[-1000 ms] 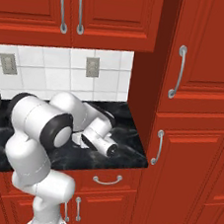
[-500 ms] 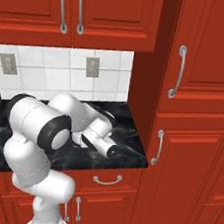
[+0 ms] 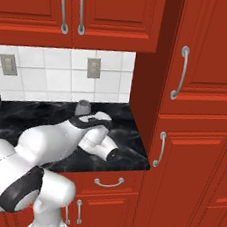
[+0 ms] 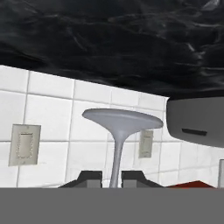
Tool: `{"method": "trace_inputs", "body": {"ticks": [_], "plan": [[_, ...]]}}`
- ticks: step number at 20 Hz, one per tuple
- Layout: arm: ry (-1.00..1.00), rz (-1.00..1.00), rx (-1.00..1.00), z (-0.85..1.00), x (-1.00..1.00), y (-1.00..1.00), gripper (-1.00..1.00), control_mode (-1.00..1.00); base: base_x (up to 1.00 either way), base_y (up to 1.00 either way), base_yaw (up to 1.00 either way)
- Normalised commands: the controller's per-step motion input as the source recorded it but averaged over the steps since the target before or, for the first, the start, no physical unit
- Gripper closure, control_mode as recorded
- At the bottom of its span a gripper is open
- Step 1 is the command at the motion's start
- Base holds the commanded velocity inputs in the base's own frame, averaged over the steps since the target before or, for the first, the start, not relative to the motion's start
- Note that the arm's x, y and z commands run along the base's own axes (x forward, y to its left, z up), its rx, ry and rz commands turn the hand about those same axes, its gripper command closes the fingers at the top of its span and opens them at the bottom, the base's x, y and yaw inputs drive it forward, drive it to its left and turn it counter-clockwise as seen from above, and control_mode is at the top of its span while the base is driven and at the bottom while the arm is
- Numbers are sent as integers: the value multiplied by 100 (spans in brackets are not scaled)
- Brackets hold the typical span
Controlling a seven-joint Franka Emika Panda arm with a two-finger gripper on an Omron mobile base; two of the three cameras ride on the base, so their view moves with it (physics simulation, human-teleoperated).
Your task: Retrieve the wine glasses from the counter and place one next to each plate.
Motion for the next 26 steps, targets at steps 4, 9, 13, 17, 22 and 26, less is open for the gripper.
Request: {"method": "trace_inputs", "body": {"ticks": [4, 9, 13, 17, 22, 26], "plan": [[-4, 1, -2, 100, -90, 0, 100, -100, 0, 0, 0], [-1, 2, -4, 100, -98, 0, 100, -100, 0, 0, 0], [0, 3, -2, 95, -90, 1, 100, -100, 0, 0, 0], [0, 6, -2, 89, -91, 0, 100, -100, 0, 0, 0], [-8, 7, -1, 65, -92, 0, 100, -100, 0, 0, 0], [-9, 11, 0, 41, -80, -3, 100, -100, 0, 0, 0]]}}
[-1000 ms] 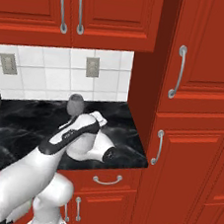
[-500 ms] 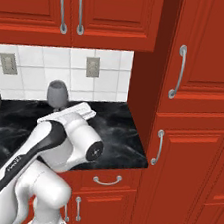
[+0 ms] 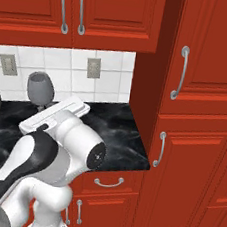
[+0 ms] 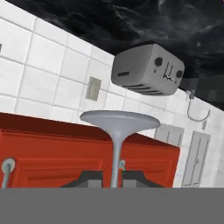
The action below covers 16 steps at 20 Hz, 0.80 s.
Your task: Retrieve the wine glasses from the counter and place one next to each plate.
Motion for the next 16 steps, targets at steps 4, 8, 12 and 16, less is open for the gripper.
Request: {"method": "trace_inputs", "body": {"ticks": [4, 8, 12, 16], "plan": [[-16, 13, 0, 60, -100, -2, 100, -100, 0, 0, 0], [-13, 13, 0, 56, -100, 0, 100, -100, 0, 0, 0], [-15, 11, 0, 56, -100, 0, 100, -100, 0, 0, 0], [-6, 5, 0, 26, -50, 10, 100, 100, -45, 17, 4]]}}
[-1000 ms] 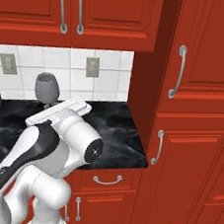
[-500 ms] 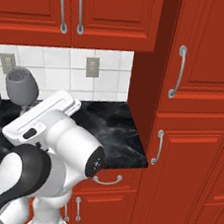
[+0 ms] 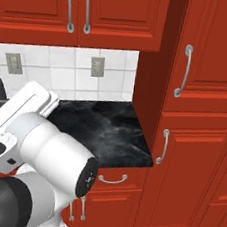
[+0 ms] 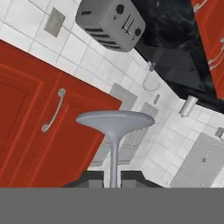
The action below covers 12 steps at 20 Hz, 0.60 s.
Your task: Retrieve the wine glasses from the counter and place one next to each plate.
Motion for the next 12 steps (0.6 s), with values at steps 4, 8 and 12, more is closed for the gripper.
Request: {"method": "trace_inputs", "body": {"ticks": [4, 8, 12], "plan": [[0, 0, 0, 0, 0, 0, 100, 100, -68, 91, 10], [0, 0, 0, 0, 0, 0, 100, 100, -61, 100, 14], [0, 0, 0, 0, 0, 0, 100, 100, -49, 100, 45]]}}
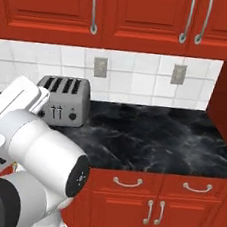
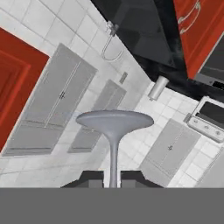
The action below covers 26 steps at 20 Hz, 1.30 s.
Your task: Retrieve the wine glasses from the counter and place one next to each plate.
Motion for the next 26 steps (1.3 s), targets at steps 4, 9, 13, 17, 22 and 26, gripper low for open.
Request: {"method": "trace_inputs", "body": {"ticks": [4, 9, 13, 17, 22, 26], "plan": [[0, 0, 0, 0, 0, 0, 100, 100, -10, 84, 78], [0, 0, 0, 0, 0, 0, 100, 100, 0, 10, 99], [0, 0, 0, 0, 0, 0, 100, 100, 0, 0, 100], [0, 0, 0, 0, 0, 0, 100, 100, 0, 0, 100], [0, 0, 0, 0, 0, 0, 100, 100, 0, 0, 100], [0, 0, 0, 0, 0, 0, 100, 100, 0, 0, 100]]}}
